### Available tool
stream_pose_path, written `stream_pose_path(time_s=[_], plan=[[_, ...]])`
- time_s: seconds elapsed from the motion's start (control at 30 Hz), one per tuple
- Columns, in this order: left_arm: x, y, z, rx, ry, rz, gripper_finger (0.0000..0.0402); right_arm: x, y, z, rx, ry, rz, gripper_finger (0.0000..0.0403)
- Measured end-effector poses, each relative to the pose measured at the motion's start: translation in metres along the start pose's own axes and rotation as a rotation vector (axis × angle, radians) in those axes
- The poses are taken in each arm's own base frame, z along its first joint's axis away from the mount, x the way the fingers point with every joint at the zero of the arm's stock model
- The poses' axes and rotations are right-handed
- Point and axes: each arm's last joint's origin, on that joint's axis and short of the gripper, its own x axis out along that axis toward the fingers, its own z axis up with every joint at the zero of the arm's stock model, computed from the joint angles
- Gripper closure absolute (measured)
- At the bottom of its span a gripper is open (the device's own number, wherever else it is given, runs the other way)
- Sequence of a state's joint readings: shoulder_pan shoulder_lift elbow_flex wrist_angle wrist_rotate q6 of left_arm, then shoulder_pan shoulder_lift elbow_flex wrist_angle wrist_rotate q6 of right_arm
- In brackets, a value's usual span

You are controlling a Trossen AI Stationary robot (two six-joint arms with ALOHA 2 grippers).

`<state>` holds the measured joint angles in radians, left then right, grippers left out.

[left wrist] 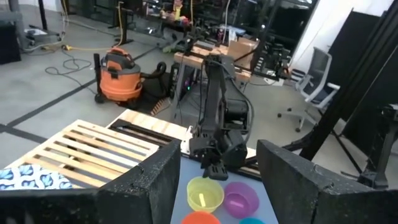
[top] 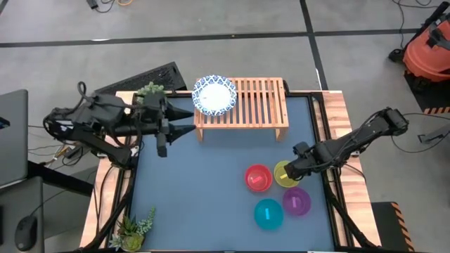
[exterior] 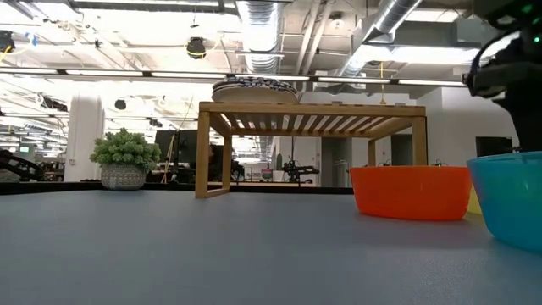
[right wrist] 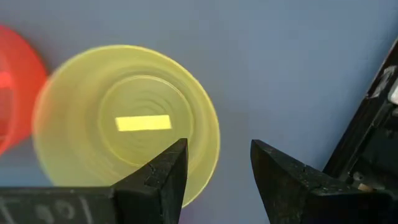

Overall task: Place and stack bowls onto a shelf
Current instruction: Put the yellow bowl on the shelf

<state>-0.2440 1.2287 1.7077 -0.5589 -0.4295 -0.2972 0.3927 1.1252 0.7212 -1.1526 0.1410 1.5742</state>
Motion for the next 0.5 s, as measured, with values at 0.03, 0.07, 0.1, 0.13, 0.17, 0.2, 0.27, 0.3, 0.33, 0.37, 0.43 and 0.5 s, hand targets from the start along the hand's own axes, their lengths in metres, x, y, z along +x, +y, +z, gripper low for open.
stream_pose_path(time_s=[0.03, 0.07, 0.1, 0.13, 0.17, 0.2, 0.27, 0.3, 0.33, 0.37, 0.43, 0.5], plan=[[0.002, -0.001, -0.001, -0.001, 0.004, 0.0, 0.0205, 0.003, -0.001, 0.0, 0.001, 0.009, -0.008, 0.0203], [0.005, -0.002, -0.002, 0.002, 0.01, 0.001, 0.0205, 0.005, -0.002, -0.001, 0.0, 0.012, -0.015, 0.0203], [0.007, -0.002, -0.004, 0.003, 0.013, 0.001, 0.0205, 0.007, -0.003, -0.001, -0.001, 0.012, -0.021, 0.0203], [0.009, -0.003, -0.004, 0.003, 0.013, 0.002, 0.0205, 0.009, -0.004, -0.001, -0.002, 0.012, -0.026, 0.0203], [0.011, -0.004, -0.005, 0.004, 0.016, 0.003, 0.0205, 0.01, -0.005, -0.001, -0.006, 0.013, -0.032, 0.0203], [0.013, -0.004, -0.005, 0.003, 0.014, 0.002, 0.0205, 0.011, -0.006, -0.002, -0.012, 0.013, -0.035, 0.0203], [0.015, -0.006, -0.004, -0.006, -0.006, -0.004, 0.0205, 0.013, -0.007, -0.002, -0.021, 0.013, -0.039, 0.0203], [0.016, -0.007, -0.004, -0.011, -0.016, -0.007, 0.0205, 0.015, -0.007, -0.002, -0.021, 0.013, -0.038, 0.0203], [0.017, -0.007, -0.003, -0.016, -0.029, -0.01, 0.0205, 0.017, -0.007, -0.002, -0.02, 0.013, -0.034, 0.0203], [0.018, -0.008, -0.002, -0.017, -0.038, -0.013, 0.0205, 0.021, -0.007, -0.003, -0.014, 0.013, -0.027, 0.0203], [0.018, -0.009, 0.0, -0.012, -0.054, -0.018, 0.0205, 0.03, -0.007, -0.004, -0.003, 0.013, 0.0, 0.0203], [0.018, -0.009, 0.0, -0.014, -0.06, -0.019, 0.0205, 0.038, -0.008, -0.005, 0.001, 0.013, 0.026, 0.0203]])
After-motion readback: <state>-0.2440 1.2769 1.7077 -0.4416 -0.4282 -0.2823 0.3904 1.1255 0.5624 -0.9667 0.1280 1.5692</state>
